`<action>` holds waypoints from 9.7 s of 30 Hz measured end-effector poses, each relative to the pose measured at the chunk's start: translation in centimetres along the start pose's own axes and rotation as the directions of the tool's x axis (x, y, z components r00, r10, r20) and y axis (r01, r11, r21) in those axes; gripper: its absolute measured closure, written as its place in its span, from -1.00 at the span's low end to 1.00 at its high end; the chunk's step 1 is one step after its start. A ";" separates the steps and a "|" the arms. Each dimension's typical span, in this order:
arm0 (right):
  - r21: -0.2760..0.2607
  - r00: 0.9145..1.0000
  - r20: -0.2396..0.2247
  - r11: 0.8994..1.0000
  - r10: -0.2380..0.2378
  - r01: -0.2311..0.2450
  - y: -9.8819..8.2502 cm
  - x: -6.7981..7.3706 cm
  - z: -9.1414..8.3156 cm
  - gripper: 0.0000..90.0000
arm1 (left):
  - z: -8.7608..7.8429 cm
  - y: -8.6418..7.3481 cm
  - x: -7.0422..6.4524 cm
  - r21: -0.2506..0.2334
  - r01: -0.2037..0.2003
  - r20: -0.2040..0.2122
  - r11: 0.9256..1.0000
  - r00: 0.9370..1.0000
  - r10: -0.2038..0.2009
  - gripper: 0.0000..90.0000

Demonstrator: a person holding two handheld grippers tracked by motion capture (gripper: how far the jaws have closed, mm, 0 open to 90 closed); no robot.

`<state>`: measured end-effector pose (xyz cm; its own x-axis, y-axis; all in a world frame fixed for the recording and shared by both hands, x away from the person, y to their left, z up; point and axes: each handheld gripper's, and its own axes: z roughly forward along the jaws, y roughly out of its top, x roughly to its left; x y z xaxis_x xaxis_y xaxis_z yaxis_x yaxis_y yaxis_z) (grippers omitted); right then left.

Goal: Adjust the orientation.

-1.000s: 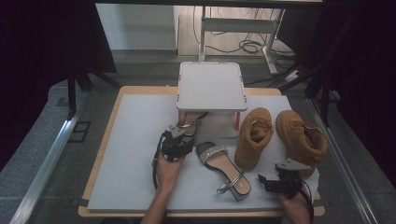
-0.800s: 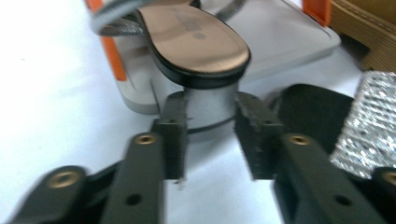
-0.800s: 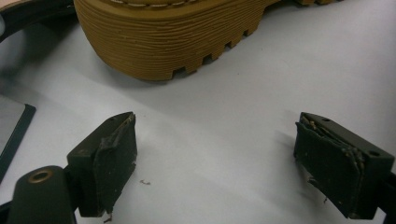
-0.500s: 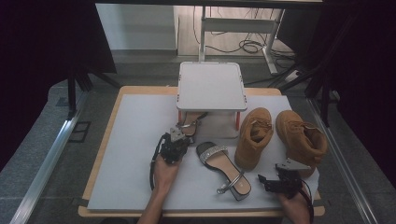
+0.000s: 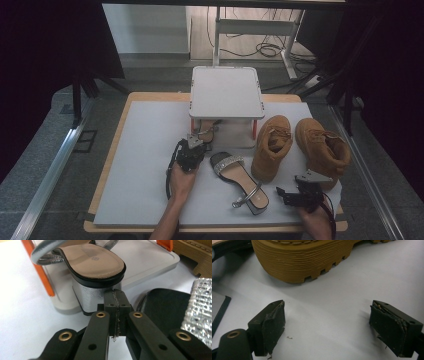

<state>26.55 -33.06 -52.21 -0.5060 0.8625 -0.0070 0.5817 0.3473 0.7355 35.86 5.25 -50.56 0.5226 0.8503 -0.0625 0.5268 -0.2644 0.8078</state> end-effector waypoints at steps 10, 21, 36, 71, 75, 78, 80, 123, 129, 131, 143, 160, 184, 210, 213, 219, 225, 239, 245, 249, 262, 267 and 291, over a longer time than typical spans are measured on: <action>0.000 1.000 0.000 1.000 0.000 0.000 0.0 0.0 0.0 -0.70 | 1.6 1.1 -0.6 0.004 -0.010 0.013 1.000 1.000 0.009 0.99; 0.000 1.000 -0.001 1.000 0.000 0.000 0.0 0.0 0.0 -0.70 | 2.4 1.7 0.1 0.008 0.011 0.005 1.000 1.000 -0.011 0.99; -0.001 1.000 -0.001 1.000 0.000 0.000 0.0 0.0 0.0 -0.70 | 3.0 2.0 0.5 0.019 0.022 0.004 1.000 1.000 -0.022 0.99; 0.000 1.000 -0.001 1.000 0.000 0.000 0.0 0.0 0.0 -0.70 | 1.0 1.5 0.8 0.030 -0.007 0.007 1.000 1.000 0.006 0.21; 0.000 1.000 -0.001 1.000 0.000 0.000 0.0 0.0 0.0 -0.70 | 0.7 1.5 0.8 0.035 -0.020 0.003 0.999 1.000 0.020 0.10; 0.000 1.000 -0.001 1.000 0.000 0.000 0.0 0.0 0.0 -0.70 | 0.3 1.4 0.8 0.037 -0.025 0.001 0.999 1.000 0.025 0.04; 0.000 1.000 -0.001 1.000 0.000 0.000 0.0 0.0 0.0 -0.70 | 0.2 1.3 0.8 0.042 -0.030 0.001 0.999 1.000 0.030 -0.01; 0.000 1.000 0.000 1.000 0.000 0.000 0.0 0.0 0.0 -0.70 | -3.9 -1.0 2.0 0.091 -0.103 0.065 0.990 0.993 0.097 -0.65; 0.000 1.000 0.000 1.000 0.000 0.000 0.0 0.0 0.0 -0.70 | -4.5 -1.8 2.3 0.102 -0.123 0.069 0.987 0.991 0.117 -0.70; 0.000 1.000 0.000 1.000 0.000 0.000 0.0 0.0 0.0 -0.70 | -4.7 -2.0 2.5 0.103 -0.120 0.076 0.987 0.991 0.113 -0.71; 0.000 1.000 0.001 1.000 0.000 0.000 0.0 0.0 0.0 -0.70 | -6.5 -4.0 3.4 0.138 -0.113 0.069 0.984 0.992 0.105 -0.73; 0.004 1.000 -0.004 1.000 0.003 -0.003 0.0 0.0 0.0 -0.70 | -7.8 -7.4 5.2 0.190 -0.062 0.016 0.980 0.998 0.060 -0.74; 0.048 1.000 -0.011 0.999 -0.015 0.015 0.5 0.2 0.0 -0.87 | -7.7 -7.5 5.3 0.183 -0.053 0.016 0.982 0.999 0.051 -0.74; -0.008 0.964 -0.267 1.000 -0.001 -0.001 -0.8 1.9 -2.5 0.97 | -7.8 -7.6 5.3 0.180 -0.052 0.014 0.982 0.999 0.051 -0.73; -0.027 0.956 -0.292 0.999 -0.033 0.027 -0.7 2.5 -2.8 0.99 | -7.8 -7.6 5.3 0.180 -0.053 0.014 0.982 0.999 0.051 -0.73; -0.035 0.933 -0.353 0.997 -0.071 0.063 -0.5 4.0 -2.9 0.99 | -7.8 -7.6 5.3 0.179 -0.053 0.013 0.982 0.999 0.051 -0.73; -0.030 0.920 -0.385 0.997 -0.076 0.069 -0.8 4.6 -2.5 0.99 | -7.8 -7.6 5.3 0.179 -0.053 0.013 0.982 0.999 0.052 -0.73; -0.026 0.878 -0.467 0.994 -0.103 0.103 -0.3 7.1 -1.4 0.99 | -7.8 -7.6 5.3 0.178 -0.052 0.012 0.983 0.999 0.051 -0.73; -0.030 0.863 -0.490 0.992 -0.123 0.124 -0.1 8.1 -1.4 0.99 | -7.8 -7.6 5.3 0.178 -0.053 0.012 0.983 0.999 0.051 -0.72; -0.039 0.854 -0.502 0.990 -0.139 0.138 -0.1 8.5 -1.5 0.99 | -7.8 -7.6 5.3 0.178 -0.053 0.012 0.983 0.999 0.052 -0.73; -0.056 0.804 -0.565 0.981 -0.184 0.186 0.8 11.1 -0.5 0.99 | -7.8 -7.6 5.3 0.178 -0.053 0.012 0.983 0.999 0.052 -0.72; -0.072 0.787 -0.576 0.972 -0.222 0.222 1.6 12.6 0.4 0.98 | -7.8 -7.6 5.3 0.178 -0.053 0.012 0.983 0.999 0.052 -0.72; -0.144 0.762 -0.560 0.944 -0.324 0.296 4.5 16.8 3.8 0.99 | -7.8 -7.6 5.3 0.179 -0.055 0.012 0.982 0.999 0.053 -0.72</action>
<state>23.10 -15.62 -51.58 -0.9311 0.3389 0.1352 0.3078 0.5303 0.7900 29.39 15.28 -52.47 0.5582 0.8293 -0.0267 0.6092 -0.3878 0.6917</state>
